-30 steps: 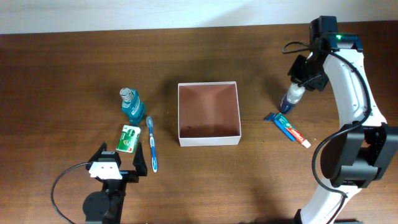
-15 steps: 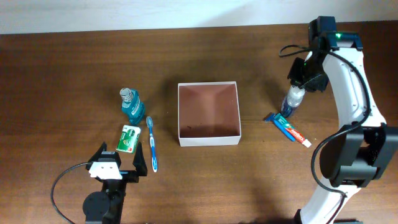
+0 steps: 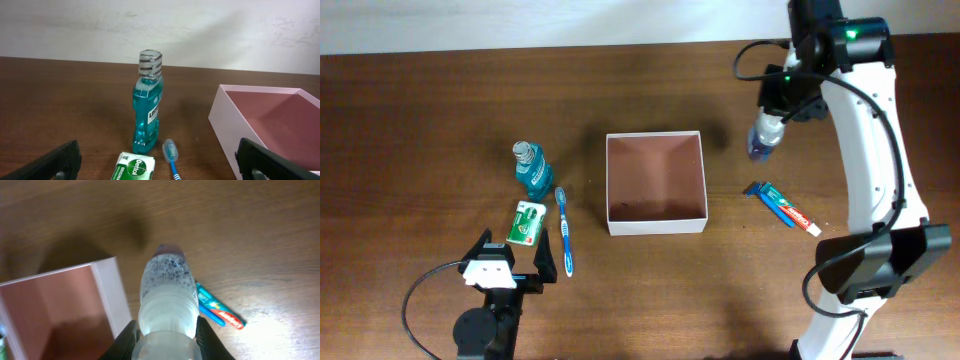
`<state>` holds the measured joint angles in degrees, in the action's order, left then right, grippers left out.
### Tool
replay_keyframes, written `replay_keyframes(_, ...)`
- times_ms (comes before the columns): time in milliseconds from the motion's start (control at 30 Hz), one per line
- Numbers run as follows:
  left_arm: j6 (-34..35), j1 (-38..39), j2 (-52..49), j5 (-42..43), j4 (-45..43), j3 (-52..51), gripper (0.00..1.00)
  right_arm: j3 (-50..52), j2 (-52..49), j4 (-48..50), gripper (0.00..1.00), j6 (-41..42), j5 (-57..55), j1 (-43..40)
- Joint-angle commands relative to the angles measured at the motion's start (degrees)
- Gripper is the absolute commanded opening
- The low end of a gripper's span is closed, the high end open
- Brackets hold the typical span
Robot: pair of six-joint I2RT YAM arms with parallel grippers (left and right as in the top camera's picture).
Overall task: Pack container
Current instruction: 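Lift the soap bottle and lower it into the box's back-right corner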
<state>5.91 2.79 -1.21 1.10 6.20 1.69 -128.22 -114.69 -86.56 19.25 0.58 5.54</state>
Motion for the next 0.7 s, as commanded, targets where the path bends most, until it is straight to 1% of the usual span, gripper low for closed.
replay_keyframes(0, 0.5, -0.3, 0.5, 0.6, -0.2, -0.5, 0.99, -5.6, 0.7, -1.7, 0.24, -0.4, 2.3, 4.2)
replay_keyframes(200, 0.5, -0.3, 0.5, 0.7, -0.2, -0.5, 0.99, -8.5, 0.7, -3.6, 0.24, -0.4, 2.3, 10.1)
replay_keyframes(433, 0.5, -0.3, 0.5, 0.6, -0.2, -0.5, 0.99, -8.5, 0.7, -3.8, 0.24, -0.4, 1.9, 16.2)
replay_keyframes(667, 0.5, -0.3, 0.5, 0.6, -0.2, -0.5, 1.00, -7.6, 0.5, -2.3, 0.24, -0.4, -3.8, 19.5)
